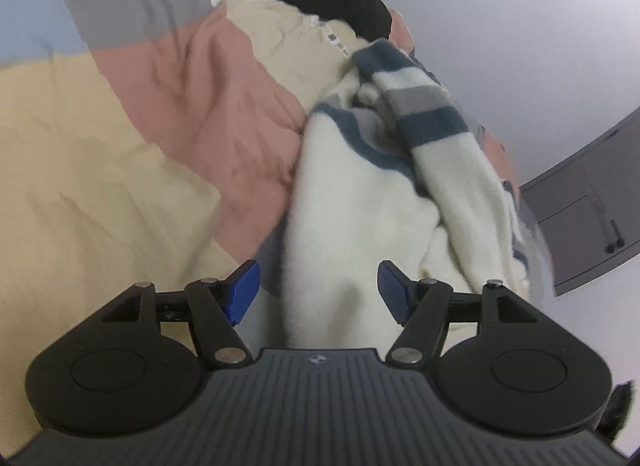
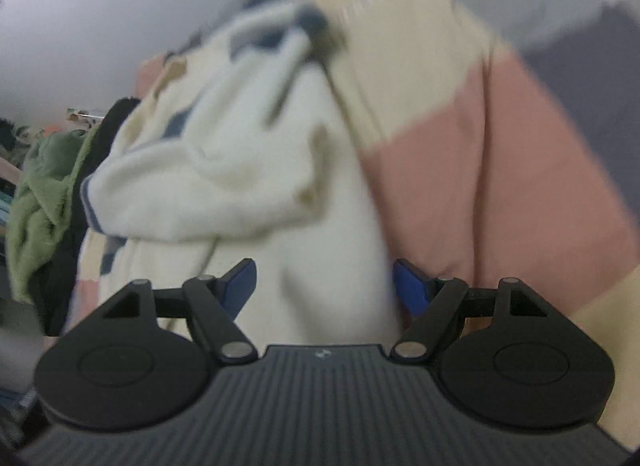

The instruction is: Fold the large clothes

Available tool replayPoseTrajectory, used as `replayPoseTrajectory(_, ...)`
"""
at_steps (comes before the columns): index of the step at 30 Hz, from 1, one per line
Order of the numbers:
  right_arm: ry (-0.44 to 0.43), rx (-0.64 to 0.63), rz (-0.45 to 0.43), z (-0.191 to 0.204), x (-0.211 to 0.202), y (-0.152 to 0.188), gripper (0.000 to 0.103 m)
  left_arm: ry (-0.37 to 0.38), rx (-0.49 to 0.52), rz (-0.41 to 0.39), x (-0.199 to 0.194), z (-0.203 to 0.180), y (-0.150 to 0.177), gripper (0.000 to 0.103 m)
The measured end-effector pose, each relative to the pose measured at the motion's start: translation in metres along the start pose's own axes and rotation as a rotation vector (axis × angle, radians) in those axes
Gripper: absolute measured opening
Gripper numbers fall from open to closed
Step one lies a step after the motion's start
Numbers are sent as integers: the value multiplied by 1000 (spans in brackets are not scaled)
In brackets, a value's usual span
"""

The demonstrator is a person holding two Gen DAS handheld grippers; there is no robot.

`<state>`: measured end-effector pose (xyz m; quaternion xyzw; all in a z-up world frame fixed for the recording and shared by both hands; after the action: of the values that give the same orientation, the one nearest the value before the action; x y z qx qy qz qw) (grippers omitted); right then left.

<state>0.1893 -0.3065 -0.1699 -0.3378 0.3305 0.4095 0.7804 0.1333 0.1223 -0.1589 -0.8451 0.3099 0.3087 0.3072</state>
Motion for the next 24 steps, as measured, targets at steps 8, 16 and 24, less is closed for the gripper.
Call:
replayPoseTrajectory(8, -287, 9, 36, 28, -6, 12, 80, 180, -45, 82, 13, -12, 11, 76)
replayPoseTrajectory(16, -183, 24, 114, 19, 16, 20, 75, 126, -15, 146, 34, -12, 19, 76)
replayPoseTrajectory(24, -223, -111, 131, 50, 21, 31, 30, 214, 28, 200, 41, -34, 39, 46)
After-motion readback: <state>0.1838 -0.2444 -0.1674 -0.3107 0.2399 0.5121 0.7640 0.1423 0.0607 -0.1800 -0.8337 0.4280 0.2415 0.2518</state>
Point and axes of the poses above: each gripper's, at about its wrist camera, not at the fingertips, and x roughly the way its jaws point, z to its left, y to its underside, the point moved 8 cm from there along x, roughly the way its jaws point, and after that the axes turned 9 degrees about z, right-handed, at the moved point
